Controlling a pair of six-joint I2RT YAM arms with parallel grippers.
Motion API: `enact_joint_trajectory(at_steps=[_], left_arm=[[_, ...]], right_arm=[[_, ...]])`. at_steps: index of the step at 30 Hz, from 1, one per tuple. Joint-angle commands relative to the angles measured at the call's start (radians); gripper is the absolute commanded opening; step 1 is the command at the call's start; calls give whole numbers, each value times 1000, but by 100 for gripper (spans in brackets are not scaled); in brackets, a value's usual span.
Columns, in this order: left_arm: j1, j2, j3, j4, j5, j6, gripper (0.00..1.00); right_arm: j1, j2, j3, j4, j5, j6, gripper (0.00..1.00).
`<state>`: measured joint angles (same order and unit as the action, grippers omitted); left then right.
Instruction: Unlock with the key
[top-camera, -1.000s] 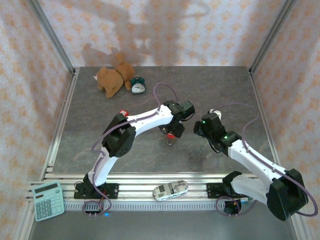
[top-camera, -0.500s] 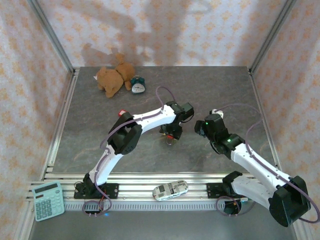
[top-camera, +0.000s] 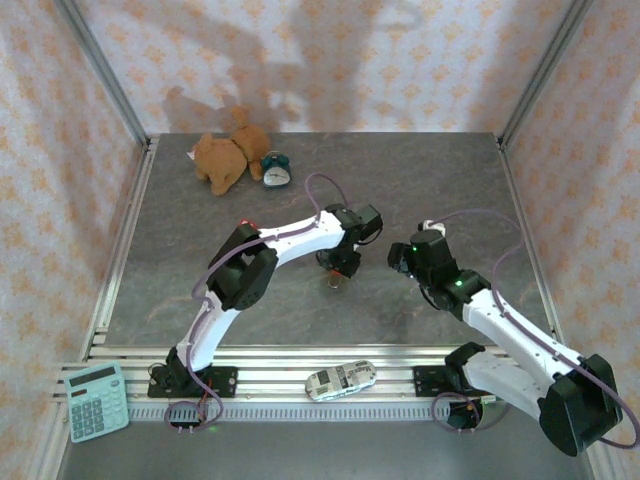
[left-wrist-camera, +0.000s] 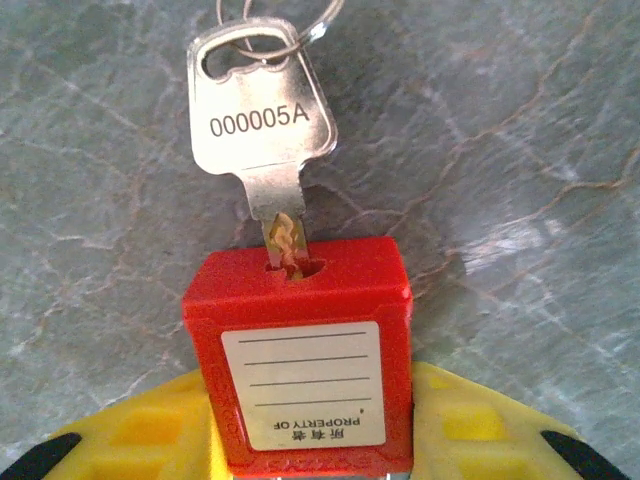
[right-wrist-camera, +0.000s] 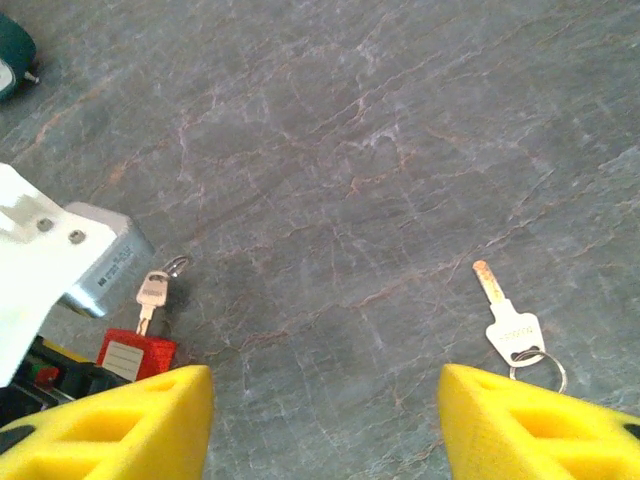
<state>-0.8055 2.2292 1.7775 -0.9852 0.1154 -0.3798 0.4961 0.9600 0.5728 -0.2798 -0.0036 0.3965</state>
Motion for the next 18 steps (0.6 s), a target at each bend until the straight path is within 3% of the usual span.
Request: enact_joint_trajectory(at_steps=[1, 5, 12, 18], left_arm=[[29, -81, -67, 8, -90, 63, 35], [24, -234, -195, 159, -74, 109, 34], [-52, -620, -629, 671, -154, 207, 32], [-152, -815, -932, 1014, -206, 330, 32]], right_arm=[[-4, 16, 5, 32, -51, 4, 60], [-5, 10, 9, 68, -133, 8, 60], [-5, 57, 102, 53, -242, 21, 60], [-5, 78, 179, 105, -358, 40, 53]])
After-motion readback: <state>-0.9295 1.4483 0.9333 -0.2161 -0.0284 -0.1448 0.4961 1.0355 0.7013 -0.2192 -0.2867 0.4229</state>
